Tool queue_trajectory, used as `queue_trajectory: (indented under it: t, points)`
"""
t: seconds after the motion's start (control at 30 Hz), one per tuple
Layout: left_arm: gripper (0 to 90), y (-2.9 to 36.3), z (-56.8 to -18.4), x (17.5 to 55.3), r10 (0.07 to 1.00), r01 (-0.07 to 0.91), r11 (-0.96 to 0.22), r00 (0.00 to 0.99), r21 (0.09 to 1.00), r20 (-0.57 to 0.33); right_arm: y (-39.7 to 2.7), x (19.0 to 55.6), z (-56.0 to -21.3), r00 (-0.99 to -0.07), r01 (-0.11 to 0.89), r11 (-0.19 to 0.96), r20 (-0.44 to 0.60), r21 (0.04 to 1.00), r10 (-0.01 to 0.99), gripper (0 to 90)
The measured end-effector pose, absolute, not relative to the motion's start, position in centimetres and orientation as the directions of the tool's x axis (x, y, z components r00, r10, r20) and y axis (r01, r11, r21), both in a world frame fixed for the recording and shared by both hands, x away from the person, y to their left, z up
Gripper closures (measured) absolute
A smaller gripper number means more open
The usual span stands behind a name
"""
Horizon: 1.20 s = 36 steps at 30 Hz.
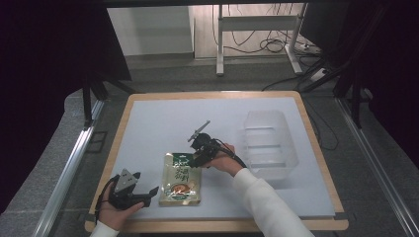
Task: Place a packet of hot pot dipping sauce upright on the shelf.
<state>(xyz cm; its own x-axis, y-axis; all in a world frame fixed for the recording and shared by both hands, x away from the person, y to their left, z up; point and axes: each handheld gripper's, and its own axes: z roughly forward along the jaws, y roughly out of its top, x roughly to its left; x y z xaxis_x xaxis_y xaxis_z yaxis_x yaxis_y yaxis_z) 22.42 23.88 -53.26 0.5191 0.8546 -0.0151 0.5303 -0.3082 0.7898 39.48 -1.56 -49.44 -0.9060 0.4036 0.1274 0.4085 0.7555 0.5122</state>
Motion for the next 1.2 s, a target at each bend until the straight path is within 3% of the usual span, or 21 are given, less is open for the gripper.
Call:
queue_trajectory:
  t: [0.23,0.8,1.2]
  points:
    - [15.2,23.8,-53.3,22.4,0.854,0.532,-0.311,0.519,0.787,-0.013,-1.1,39.2,-50.1,-0.924,0.37,0.793,0.1,0.484,0.369,54.7]
    - [15.1,23.9,-53.4,22.5,0.853,0.537,-0.317,0.521,0.782,-0.012,-0.9,39.2,-50.2,-0.934,0.33,0.814,0.038,0.479,0.356,87.7]
    - [15.1,24.1,-53.4,22.6,0.855,0.537,-0.316,0.519,0.782,-0.011,-1.2,39.0,-49.4,-0.934,0.326,0.808,0.037,0.491,0.354,89.1]
